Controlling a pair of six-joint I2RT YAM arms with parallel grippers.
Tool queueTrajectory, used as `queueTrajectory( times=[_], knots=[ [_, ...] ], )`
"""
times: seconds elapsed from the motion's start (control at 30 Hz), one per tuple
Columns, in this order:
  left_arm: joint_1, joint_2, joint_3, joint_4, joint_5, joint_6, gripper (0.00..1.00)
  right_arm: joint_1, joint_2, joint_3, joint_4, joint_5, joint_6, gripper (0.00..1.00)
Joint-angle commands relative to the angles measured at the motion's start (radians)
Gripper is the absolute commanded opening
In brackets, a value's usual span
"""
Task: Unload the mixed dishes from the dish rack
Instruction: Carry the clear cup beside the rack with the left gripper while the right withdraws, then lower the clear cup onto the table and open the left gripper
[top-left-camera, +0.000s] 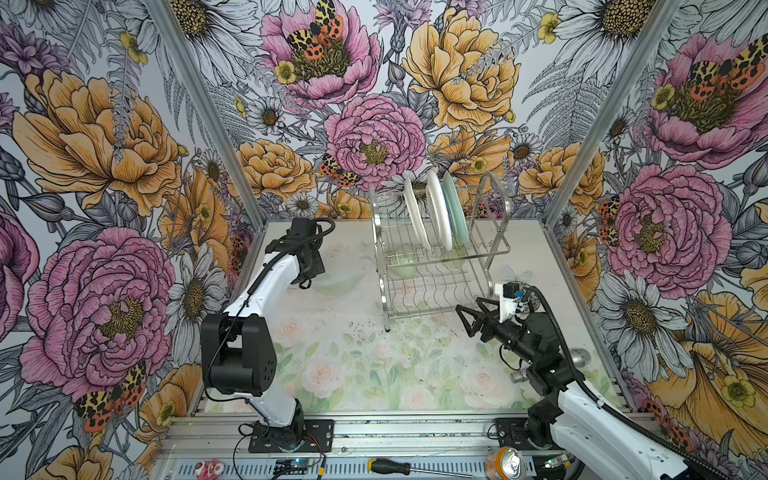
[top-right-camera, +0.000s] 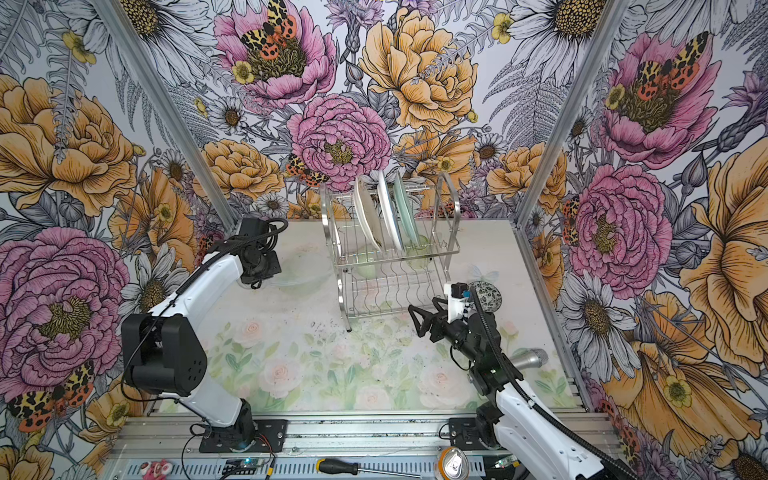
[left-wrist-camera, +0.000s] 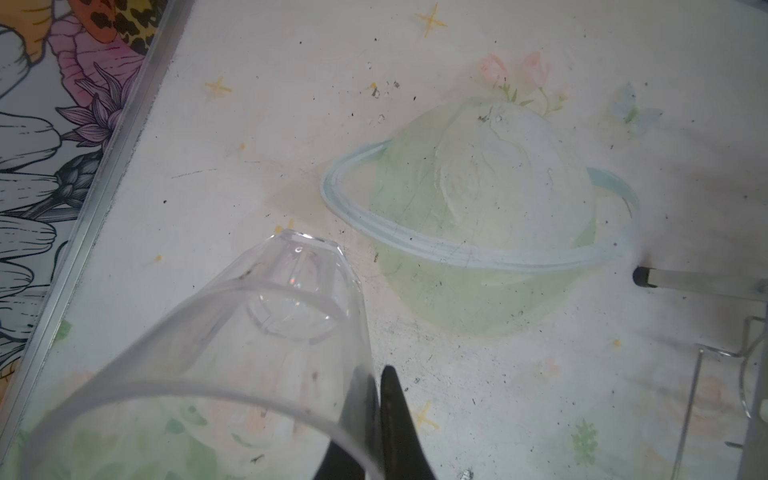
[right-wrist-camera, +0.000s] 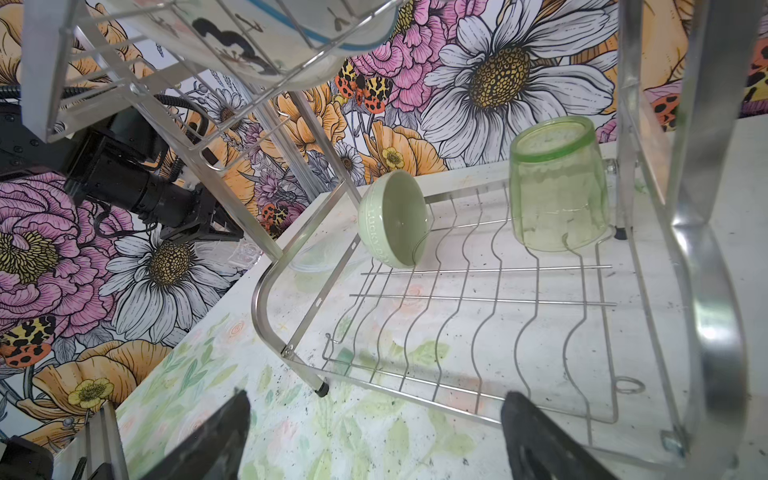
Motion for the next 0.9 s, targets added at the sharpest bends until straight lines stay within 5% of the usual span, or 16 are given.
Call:
queueTrajectory(
  times=[0.0,0.87],
  knots=[
    [0.017,0.051,0.072,-0.028,0.004,0.052,0.0,-0.006,-0.006,0.017,-0.002,0.002,-0.017,0.95],
    [0.03,0.314,0.3,-0.123,0.055,0.12,0.02,-0.01,0.025,0.022,-0.007,0.019,-0.021,0.95]
  ],
)
